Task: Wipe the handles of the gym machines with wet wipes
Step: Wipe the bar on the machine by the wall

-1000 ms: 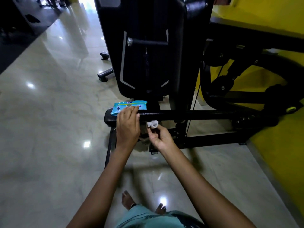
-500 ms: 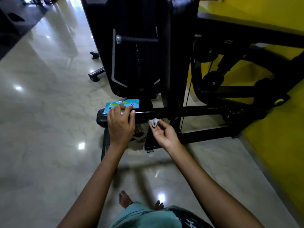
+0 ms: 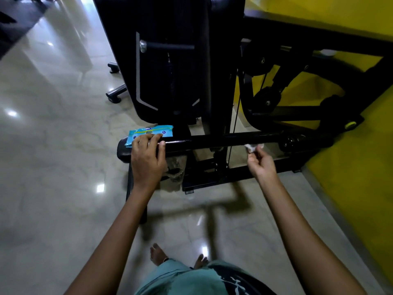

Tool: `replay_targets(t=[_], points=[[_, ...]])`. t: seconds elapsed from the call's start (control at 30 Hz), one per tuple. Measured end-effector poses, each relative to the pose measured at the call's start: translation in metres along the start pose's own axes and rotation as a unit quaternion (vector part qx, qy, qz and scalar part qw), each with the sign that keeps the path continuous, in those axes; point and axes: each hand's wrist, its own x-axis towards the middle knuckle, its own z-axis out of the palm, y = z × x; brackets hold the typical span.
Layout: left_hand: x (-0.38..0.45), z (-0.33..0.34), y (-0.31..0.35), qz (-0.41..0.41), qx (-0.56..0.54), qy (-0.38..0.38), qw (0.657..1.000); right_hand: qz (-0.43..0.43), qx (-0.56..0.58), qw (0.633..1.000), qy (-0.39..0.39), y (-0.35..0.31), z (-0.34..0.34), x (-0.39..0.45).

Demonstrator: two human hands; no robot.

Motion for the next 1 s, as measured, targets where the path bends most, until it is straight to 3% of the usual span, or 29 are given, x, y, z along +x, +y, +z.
replay_targets(t=[0.13,0.2,0.23,0.4,0.53,0.87,1.0], points=[[0.0,0.0,0.0,0.005,-0.003,-0.001,1.0,-0.047,-0.16,0.984,-0.066,-0.022,-0.008,0.001],[0.0,0.0,0.0,0.003,-0.004,-0.002,1.0,-0.03,-0.025,0.997,-0.06,-0.027,0.0,0.004],[0.0,0.0,0.001,0.002,-0.005,-0.002,1.0,-0.087,-0.018,0.995,-0.04,-0.032,0.0,0.01],[0.0,0.0,0.001,-0.009,-0.01,-0.008,1.0,-0.02,0.025,0.999,-0.028,-0.021,0.006,0.01],[0.0,0.0,0.0,-0.01,-0.018,-0.018,1.0,-0.029,0.056,0.998,-0.014,-0.02,0.011,0.0],[0.003,-0.004,-0.002,0.0,-0.048,-0.024,0.999,0.083,-0.155,0.982,-0.069,0.103,0.01,-0.042],[0.007,-0.011,-0.005,0.002,-0.066,-0.054,0.996,0.104,-0.16,0.978,-0.079,0.148,0.015,-0.056]])
